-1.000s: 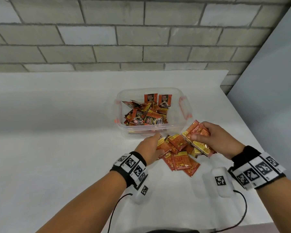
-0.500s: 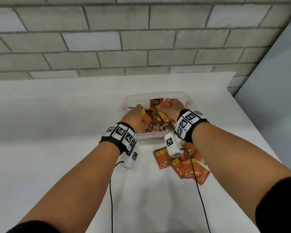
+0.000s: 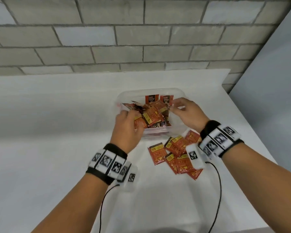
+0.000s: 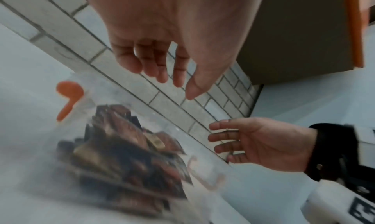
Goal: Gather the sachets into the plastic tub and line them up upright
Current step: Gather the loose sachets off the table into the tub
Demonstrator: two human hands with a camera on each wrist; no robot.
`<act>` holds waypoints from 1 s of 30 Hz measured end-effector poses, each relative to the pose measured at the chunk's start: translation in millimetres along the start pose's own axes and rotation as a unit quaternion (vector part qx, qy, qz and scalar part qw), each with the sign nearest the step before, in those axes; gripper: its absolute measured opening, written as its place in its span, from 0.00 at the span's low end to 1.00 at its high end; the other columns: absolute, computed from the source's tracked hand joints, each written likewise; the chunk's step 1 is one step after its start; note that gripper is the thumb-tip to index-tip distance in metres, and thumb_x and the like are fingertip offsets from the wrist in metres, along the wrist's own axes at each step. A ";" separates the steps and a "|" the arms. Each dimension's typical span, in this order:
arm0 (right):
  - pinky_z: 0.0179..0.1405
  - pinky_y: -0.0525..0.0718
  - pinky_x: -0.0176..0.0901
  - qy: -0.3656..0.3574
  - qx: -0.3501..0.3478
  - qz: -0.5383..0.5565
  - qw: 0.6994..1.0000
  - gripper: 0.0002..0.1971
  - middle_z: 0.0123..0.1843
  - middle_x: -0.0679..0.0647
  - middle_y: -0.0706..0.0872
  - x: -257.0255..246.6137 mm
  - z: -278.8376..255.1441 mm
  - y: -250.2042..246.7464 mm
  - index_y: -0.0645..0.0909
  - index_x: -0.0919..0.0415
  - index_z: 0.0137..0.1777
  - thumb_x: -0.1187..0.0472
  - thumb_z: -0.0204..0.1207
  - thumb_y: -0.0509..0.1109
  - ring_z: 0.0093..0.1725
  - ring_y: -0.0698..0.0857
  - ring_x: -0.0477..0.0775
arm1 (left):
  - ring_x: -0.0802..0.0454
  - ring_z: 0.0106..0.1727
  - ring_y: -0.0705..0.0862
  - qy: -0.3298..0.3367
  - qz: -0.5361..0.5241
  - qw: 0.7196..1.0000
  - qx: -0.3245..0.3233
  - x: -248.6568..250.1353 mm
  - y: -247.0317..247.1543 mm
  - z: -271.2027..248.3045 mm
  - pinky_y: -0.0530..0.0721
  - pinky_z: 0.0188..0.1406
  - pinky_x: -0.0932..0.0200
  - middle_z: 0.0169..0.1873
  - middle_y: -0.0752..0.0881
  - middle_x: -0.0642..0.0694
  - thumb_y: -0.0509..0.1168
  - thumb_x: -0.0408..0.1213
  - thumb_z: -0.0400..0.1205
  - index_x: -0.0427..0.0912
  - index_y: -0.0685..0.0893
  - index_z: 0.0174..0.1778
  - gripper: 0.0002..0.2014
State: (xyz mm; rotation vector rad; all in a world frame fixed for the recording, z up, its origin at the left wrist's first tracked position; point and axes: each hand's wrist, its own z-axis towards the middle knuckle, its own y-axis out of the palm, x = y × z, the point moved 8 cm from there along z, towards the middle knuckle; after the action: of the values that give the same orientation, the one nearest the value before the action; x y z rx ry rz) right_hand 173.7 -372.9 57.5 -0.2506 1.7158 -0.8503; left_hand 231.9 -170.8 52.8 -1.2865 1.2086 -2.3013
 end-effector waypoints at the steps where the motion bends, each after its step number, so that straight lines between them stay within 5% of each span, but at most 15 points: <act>1: 0.48 0.77 0.37 -0.005 0.013 0.021 1.000 0.12 0.61 0.46 0.82 8.1 -14.4 -6.9 0.78 0.50 0.63 0.52 0.81 0.65 0.55 0.82 0.48 | 0.55 0.49 0.73 0.002 -0.025 0.999 -0.031 5.0 7.7 -12.4 0.67 0.44 0.69 0.50 0.76 0.50 0.65 0.38 0.82 0.41 0.78 0.60 0.12; 4: 0.41 0.76 0.34 0.014 0.010 0.009 1.000 0.05 0.50 0.46 0.83 44.1 -51.8 -13.9 0.80 0.48 0.55 0.56 0.80 0.67 0.46 0.83 0.47 | 0.55 0.45 0.77 -0.003 -0.002 0.983 -0.185 6.8 55.2 -41.7 0.70 0.40 0.65 0.44 0.74 0.53 0.64 0.41 0.83 0.45 0.79 0.57 0.09; 8: 0.39 0.73 0.28 0.047 -0.090 -0.117 0.988 0.07 0.52 0.47 0.84 92.3 -77.0 10.8 0.82 0.51 0.56 0.59 0.80 0.68 0.47 0.82 0.43 | 0.45 0.60 0.79 -0.022 0.035 0.957 -0.287 -4.2 105.3 -54.3 0.76 0.59 0.55 0.58 0.79 0.44 0.61 0.38 0.84 0.42 0.79 0.67 0.16; 12: 0.62 0.75 0.37 0.009 -0.127 -0.168 0.978 0.18 0.64 0.50 0.77 102.9 -78.4 38.7 0.76 0.53 0.70 0.56 0.81 0.66 0.62 0.76 0.48 | 0.39 0.74 0.67 -0.036 0.078 0.943 -0.321 -5.3 124.9 -55.4 0.68 0.72 0.49 0.78 0.68 0.43 0.60 0.40 0.85 0.43 0.72 0.75 0.21; 15: 0.73 0.70 0.51 -0.018 -0.132 -0.215 0.967 0.23 0.72 0.53 0.74 100.9 -75.8 52.1 0.68 0.53 0.78 0.51 0.84 0.61 0.70 0.71 0.54 | 0.43 0.68 0.70 -0.031 0.123 0.943 -0.309 -0.9 124.5 -54.0 0.74 0.65 0.49 0.68 0.75 0.44 0.64 0.48 0.82 0.43 0.75 0.67 0.20; 18: 0.72 0.68 0.47 -0.021 -0.109 -0.250 0.962 0.22 0.68 0.54 0.75 97.1 -74.7 57.1 0.72 0.54 0.75 0.48 0.84 0.59 0.70 0.70 0.55 | 0.45 0.61 0.70 -0.052 0.136 0.946 -0.288 -4.2 119.5 -53.9 0.77 0.60 0.49 0.59 0.76 0.44 0.70 0.49 0.78 0.43 0.75 0.60 0.21; 23: 0.66 0.74 0.48 0.011 -0.076 -0.262 0.962 0.16 0.62 0.54 0.79 92.9 -74.6 56.7 0.78 0.54 0.63 0.49 0.79 0.67 0.66 0.74 0.56 | 0.44 0.65 0.70 -0.108 0.120 0.944 -0.288 -12.1 110.7 -58.9 0.76 0.61 0.50 0.60 0.77 0.44 0.77 0.45 0.71 0.44 0.70 0.67 0.32; 30: 0.70 0.77 0.51 0.062 -0.094 -0.090 0.990 0.32 0.72 0.56 0.74 92.8 -73.0 51.9 0.62 0.52 0.79 0.66 0.78 0.69 0.71 0.75 0.56 | 0.47 0.55 0.82 -0.118 0.042 0.943 -0.309 -14.6 98.1 -56.7 0.77 0.47 0.59 0.58 0.84 0.43 0.66 0.37 0.82 0.42 0.75 0.59 0.12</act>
State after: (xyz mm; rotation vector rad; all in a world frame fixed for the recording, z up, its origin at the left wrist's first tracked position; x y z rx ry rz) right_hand 90.1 -358.7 -39.6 -0.4945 1.9140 -0.8486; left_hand 178.3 -193.4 -45.5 -1.5984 1.9308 -1.6894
